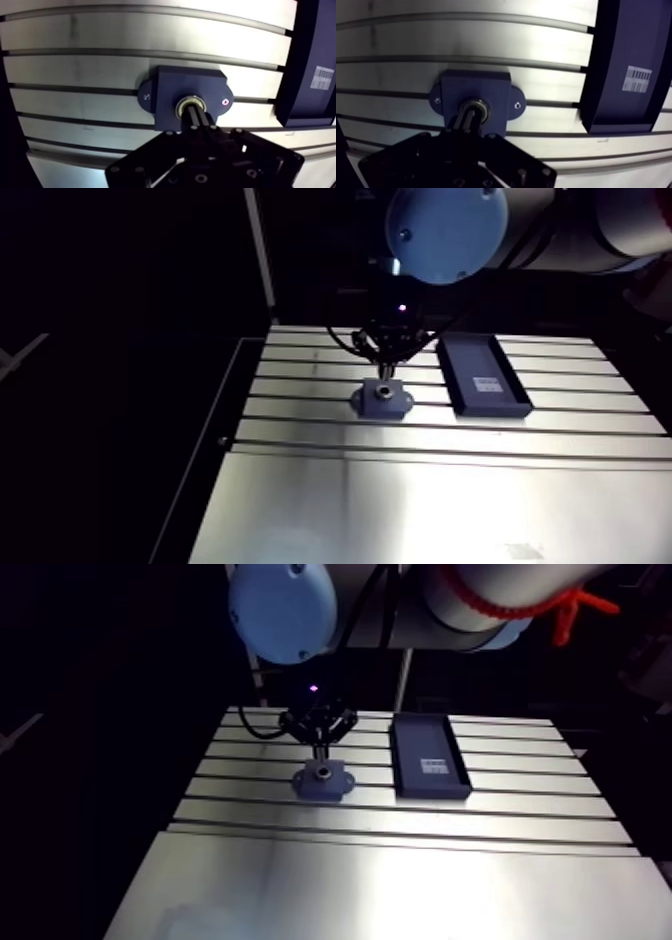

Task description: Pick up the bearing and press it into the housing until flush.

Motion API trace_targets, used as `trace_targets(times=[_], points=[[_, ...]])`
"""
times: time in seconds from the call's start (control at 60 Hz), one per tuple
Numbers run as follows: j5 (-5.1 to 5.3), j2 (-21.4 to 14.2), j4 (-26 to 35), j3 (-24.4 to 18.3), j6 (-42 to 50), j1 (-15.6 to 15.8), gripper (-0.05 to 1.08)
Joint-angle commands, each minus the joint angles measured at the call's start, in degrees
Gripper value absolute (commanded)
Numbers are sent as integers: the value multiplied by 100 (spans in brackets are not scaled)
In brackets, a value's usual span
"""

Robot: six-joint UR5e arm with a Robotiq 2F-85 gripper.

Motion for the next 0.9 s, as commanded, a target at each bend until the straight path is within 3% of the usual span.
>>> trace_targets(times=[0.017, 0.9], points=[[-2, 45, -10, 0, 3, -7, 107], [-11, 115, -37, 69, -22, 11, 107]])
